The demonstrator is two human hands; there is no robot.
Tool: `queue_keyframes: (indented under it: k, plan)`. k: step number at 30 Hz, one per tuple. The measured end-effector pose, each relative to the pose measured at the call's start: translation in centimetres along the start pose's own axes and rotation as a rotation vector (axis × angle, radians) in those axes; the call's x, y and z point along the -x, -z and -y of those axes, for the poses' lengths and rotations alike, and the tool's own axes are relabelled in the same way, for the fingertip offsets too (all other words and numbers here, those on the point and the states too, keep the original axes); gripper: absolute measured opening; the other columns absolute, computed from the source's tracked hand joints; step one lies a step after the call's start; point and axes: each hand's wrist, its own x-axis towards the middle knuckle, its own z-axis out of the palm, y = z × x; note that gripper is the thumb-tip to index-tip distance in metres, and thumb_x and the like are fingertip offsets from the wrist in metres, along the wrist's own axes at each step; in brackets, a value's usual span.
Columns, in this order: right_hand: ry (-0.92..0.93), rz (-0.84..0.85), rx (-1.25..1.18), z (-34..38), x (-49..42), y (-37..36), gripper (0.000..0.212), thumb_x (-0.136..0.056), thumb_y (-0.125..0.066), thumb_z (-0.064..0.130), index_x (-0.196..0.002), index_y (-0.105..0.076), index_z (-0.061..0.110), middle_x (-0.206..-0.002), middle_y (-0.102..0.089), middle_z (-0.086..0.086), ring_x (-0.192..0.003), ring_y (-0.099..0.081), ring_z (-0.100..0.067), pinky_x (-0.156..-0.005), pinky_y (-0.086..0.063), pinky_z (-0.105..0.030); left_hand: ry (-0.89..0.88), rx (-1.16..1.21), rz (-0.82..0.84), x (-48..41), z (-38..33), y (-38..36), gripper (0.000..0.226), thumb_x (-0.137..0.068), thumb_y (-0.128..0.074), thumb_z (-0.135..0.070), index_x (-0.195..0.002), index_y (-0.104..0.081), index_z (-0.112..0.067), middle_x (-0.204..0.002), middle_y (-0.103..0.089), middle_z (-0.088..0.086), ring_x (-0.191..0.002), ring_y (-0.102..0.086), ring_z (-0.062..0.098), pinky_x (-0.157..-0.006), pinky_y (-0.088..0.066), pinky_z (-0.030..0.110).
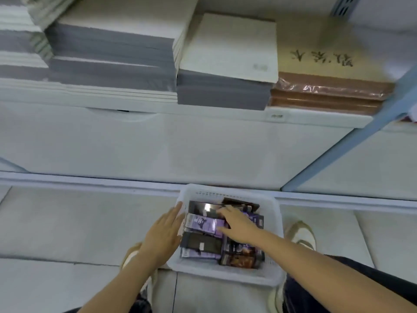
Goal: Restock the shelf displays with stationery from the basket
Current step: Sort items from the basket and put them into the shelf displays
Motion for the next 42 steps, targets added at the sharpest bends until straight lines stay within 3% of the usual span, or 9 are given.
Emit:
queue_keyframes:
  k: [3, 9, 16, 24, 27, 32, 35, 38, 42]
  plan:
    - [-0.032, -0.052, 0.018, 0.2, -0.3, -3.4, 0.058, -0.091, -0.061, 0.035, -0.141, -0.039, 0.014, -0.138, -0.043, -0.008, -0.128, -0.039, -0.024, -0.103, -0.039, -0.036, -0.011, -0.010, -0.086, -0.3, 0.2, -0.8, 0.061, -0.098, -0.052, -0.023, -0.151, -0.026, -0.008, -0.161, 0.001, 0.012, -0.147, -0.022, 0.027, -0.118, -0.022, 0.036]
    - [-0.036, -0.107, 0.074, 0.4, -0.8, -4.9, 0.043, -0.085, -0.070, 0.034, -0.118, -0.052, 0.014, -0.127, -0.048, -0.003, -0.121, -0.040, -0.021, -0.098, -0.042, -0.035, 0.029, -0.066, -0.054, -0.7, 0.4, -1.7, 0.057, -0.103, -0.036, -0.034, -0.154, -0.016, -0.018, -0.162, 0.011, 0.003, -0.149, -0.009, 0.017, -0.120, -0.011, 0.028]
    - [-0.051, 0.082, -0.067, 0.7, -0.3, -5.2, 0.036, -0.091, -0.063, 0.021, -0.122, -0.046, 0.013, -0.114, -0.059, -0.011, -0.102, -0.058, -0.025, -0.087, -0.050, -0.042, 0.040, -0.037, -0.054, -0.9, 0.2, -1.4, 0.052, -0.103, -0.038, -0.034, -0.151, -0.024, -0.020, -0.163, 0.007, 0.002, -0.148, -0.012, 0.017, -0.119, -0.015, 0.029]
    - [0.126, 0.142, -0.145, -0.2, -0.4, 1.2, 0.031, -0.093, -0.061, 0.027, -0.122, -0.060, 0.019, -0.118, -0.060, 0.001, -0.106, -0.054, -0.013, -0.093, -0.043, -0.031, -0.088, 0.091, -0.147, -2.3, -1.9, 0.6, 0.053, -0.097, -0.054, -0.035, -0.145, -0.041, -0.017, -0.157, -0.029, 0.006, -0.147, -0.019, 0.024, -0.119, -0.017, 0.037]
    - [0.194, 0.274, -0.264, 0.3, -0.4, 3.8, 0.024, -0.091, -0.065, 0.030, -0.113, -0.064, 0.021, -0.104, -0.063, 0.006, -0.092, -0.057, -0.009, -0.080, -0.046, -0.028, -0.040, 0.211, 0.074, -3.5, -3.5, 1.2, 0.060, -0.086, -0.065, -0.049, -0.137, -0.048, -0.022, -0.127, -0.062, 0.002, -0.112, -0.058, 0.019, -0.095, -0.046, 0.031]
    - [0.168, 0.153, -0.561, 0.8, -0.6, 4.9, 0.026, -0.088, -0.069, 0.031, -0.112, -0.064, 0.022, -0.109, -0.069, 0.004, -0.096, -0.065, -0.010, -0.080, -0.054, -0.024, 0.138, 0.835, 0.317, -3.8, -3.3, 1.1, 0.025, -0.081, -0.076, -0.035, -0.084, -0.070, -0.011, -0.075, -0.073, 0.004, -0.069, -0.070, 0.021, -0.071, -0.057, 0.031]
    - [0.045, -0.018, -0.654, -0.1, -0.7, 4.4, 0.020, -0.095, -0.058, 0.030, -0.104, -0.064, 0.013, -0.093, -0.071, -0.002, -0.084, -0.068, -0.016, -0.069, -0.054, -0.023, 0.240, 1.029, 0.240, -3.4, -2.3, 0.8, 0.018, -0.082, -0.076, -0.027, -0.084, -0.069, -0.010, -0.075, -0.075, 0.004, -0.071, -0.072, 0.021, -0.070, -0.058, 0.027]
    - [-0.116, -0.001, -0.330, -1.7, -0.3, 2.3, 0.026, -0.098, -0.052, 0.031, -0.093, -0.065, 0.010, -0.089, -0.072, -0.007, -0.081, -0.071, -0.021, -0.070, -0.056, -0.024, 0.355, 0.974, 0.095, -3.0, -1.5, 0.0, 0.020, -0.083, -0.075, -0.026, -0.082, -0.067, -0.007, -0.072, -0.074, 0.007, -0.066, -0.070, 0.021, -0.067, -0.058, 0.027]
    - [-0.182, -0.003, -0.189, -1.7, 0.7, -2.4, 0.035, -0.094, -0.059, 0.033, -0.120, -0.049, 0.012, -0.095, -0.064, -0.004, -0.080, -0.060, -0.014, -0.071, -0.051, -0.028, 0.387, 0.964, 0.036, -2.7, -0.6, -0.6, 0.021, -0.083, -0.075, -0.027, -0.080, -0.066, -0.009, -0.065, -0.071, 0.001, -0.058, -0.066, 0.014, -0.068, -0.058, 0.031]
